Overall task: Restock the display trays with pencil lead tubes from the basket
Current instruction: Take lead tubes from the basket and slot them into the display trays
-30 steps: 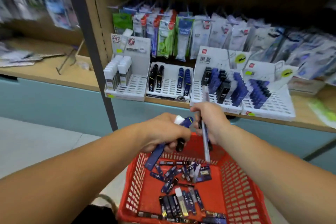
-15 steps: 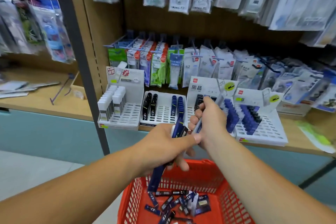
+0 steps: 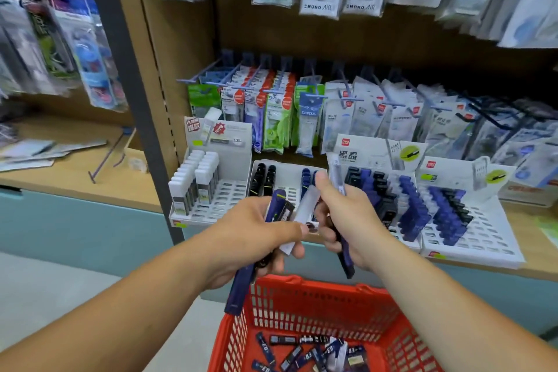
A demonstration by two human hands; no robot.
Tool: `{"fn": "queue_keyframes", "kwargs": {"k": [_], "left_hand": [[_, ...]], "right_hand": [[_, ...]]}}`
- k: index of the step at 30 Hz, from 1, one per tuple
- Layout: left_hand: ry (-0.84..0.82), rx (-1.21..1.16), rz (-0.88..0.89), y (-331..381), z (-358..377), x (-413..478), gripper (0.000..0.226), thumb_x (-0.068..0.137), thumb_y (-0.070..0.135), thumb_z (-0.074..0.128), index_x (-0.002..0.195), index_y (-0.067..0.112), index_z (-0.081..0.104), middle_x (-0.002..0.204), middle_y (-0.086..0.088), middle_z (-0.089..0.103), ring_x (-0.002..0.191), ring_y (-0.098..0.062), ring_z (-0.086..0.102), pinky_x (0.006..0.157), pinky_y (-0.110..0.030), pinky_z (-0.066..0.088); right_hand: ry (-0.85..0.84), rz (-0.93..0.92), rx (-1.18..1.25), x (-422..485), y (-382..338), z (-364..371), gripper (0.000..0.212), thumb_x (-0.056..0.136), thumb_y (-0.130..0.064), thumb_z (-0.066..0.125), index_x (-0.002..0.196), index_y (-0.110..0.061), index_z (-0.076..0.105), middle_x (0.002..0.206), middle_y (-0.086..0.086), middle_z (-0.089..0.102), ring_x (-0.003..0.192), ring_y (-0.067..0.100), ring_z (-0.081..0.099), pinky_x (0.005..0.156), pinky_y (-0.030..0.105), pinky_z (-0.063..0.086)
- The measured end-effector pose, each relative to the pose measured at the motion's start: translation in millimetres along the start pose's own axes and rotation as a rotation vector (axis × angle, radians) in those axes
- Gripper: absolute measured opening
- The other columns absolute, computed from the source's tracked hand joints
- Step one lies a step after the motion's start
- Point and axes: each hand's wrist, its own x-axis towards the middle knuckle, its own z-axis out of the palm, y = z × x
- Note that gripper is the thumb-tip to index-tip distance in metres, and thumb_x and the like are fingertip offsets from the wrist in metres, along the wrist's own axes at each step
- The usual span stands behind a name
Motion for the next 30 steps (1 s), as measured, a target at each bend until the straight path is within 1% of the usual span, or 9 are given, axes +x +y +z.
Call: {"fn": "queue_keyframes", "kwargs": {"k": [3,9,12,14,18,21,25,27,30], "left_hand": [[0.009,-0.016,-0.056,-5,-7,-2,0.009,0.098,0.013,0.066,0.094,0.009,0.058,0.061,-0.006,0.066,0.041,-0.017,0.05,0.045,-0.027,0.035],[0.178,-0.128,-0.032,-7,-19,-5,0.012,0.096,0.01,0.068,0.089,0.015,0.059,0.064,-0.008,0.054,0.048,-0.018,0.053,0.043,-0.025,0.031],[0.249,-0.169,0.033,-10,-22,-4,0.02,0.097,0.023,0.071,0.086,0.013,0.058,0.07,-0.014,0.052,0.054,-0.023,0.049,0.045,-0.027,0.034],[0.232,-0.194,0.047,-12,-21,-4,0.024,0.097,0.031,0.072,0.088,0.013,0.058,0.067,-0.013,0.051,0.052,-0.022,0.045,0.045,-0.028,0.036],[0.212,-0.157,0.044,-13,-14,-3,0.02,0.097,0.029,0.072,0.099,0.009,0.065,0.057,-0.006,0.052,0.046,-0.016,0.046,0.043,-0.027,0.038],[0.291,-0.149,0.055,-13,-16,2,0.02,0.097,0.025,0.072,0.1,0.007,0.063,0.065,-0.01,0.056,0.048,-0.018,0.05,0.045,-0.028,0.041],[0.25,-0.154,0.039,-12,-19,4,0.028,0.099,0.023,0.069,0.107,-0.003,0.061,0.076,-0.014,0.065,0.051,-0.02,0.051,0.044,-0.028,0.042],[0.235,-0.141,0.035,-12,-20,5,0.024,0.1,0.021,0.067,0.106,-0.002,0.061,0.075,-0.013,0.066,0.051,-0.019,0.051,0.044,-0.028,0.043],[0.277,-0.141,0.044,-12,-22,9,0.017,0.101,0.018,0.065,0.099,0.002,0.061,0.069,-0.01,0.064,0.048,-0.017,0.05,0.044,-0.028,0.041]], "right_hand": [[-0.071,-0.045,-0.104,-8,-7,3,0.049,0.099,-0.057,0.056,0.086,-0.01,0.055,0.056,0.008,0.045,0.039,0.019,0.034,0.044,0.022,0.024],[-0.114,-0.197,-0.628,-20,-7,1,0.043,0.099,-0.049,0.058,0.075,-0.015,0.047,0.045,0.004,0.043,0.032,0.016,0.043,0.04,0.022,0.03],[-0.176,-0.284,-0.757,-23,-2,6,0.047,0.095,-0.046,0.066,0.067,-0.017,0.041,0.044,-0.004,0.035,0.036,0.015,0.036,0.04,0.024,0.029],[-0.243,-0.304,-0.79,-23,3,10,0.048,0.094,-0.042,0.069,0.065,-0.016,0.041,0.048,-0.004,0.031,0.042,0.014,0.03,0.044,0.028,0.025],[-0.344,-0.319,-0.8,-25,11,14,0.046,0.094,-0.04,0.069,0.068,-0.008,0.047,0.048,-0.004,0.034,0.043,0.011,0.032,0.045,0.021,0.026],[-0.35,-0.35,-0.817,-27,11,14,0.048,0.096,-0.039,0.067,0.062,-0.017,0.042,0.045,-0.005,0.034,0.041,0.007,0.032,0.043,0.019,0.025],[-0.379,-0.326,-0.795,-28,13,12,0.047,0.094,-0.045,0.068,0.074,-0.004,0.054,0.053,-0.001,0.038,0.046,0.01,0.036,0.048,0.024,0.029],[-0.378,-0.259,-0.759,-28,11,8,0.046,0.089,-0.046,0.074,0.07,-0.009,0.053,0.052,-0.002,0.038,0.045,0.012,0.037,0.048,0.026,0.03],[-0.338,-0.196,-0.69,-27,3,-5,0.042,0.079,-0.042,0.087,0.073,-0.013,0.057,0.045,-0.008,0.04,0.035,0.005,0.034,0.04,0.016,0.027]]}}
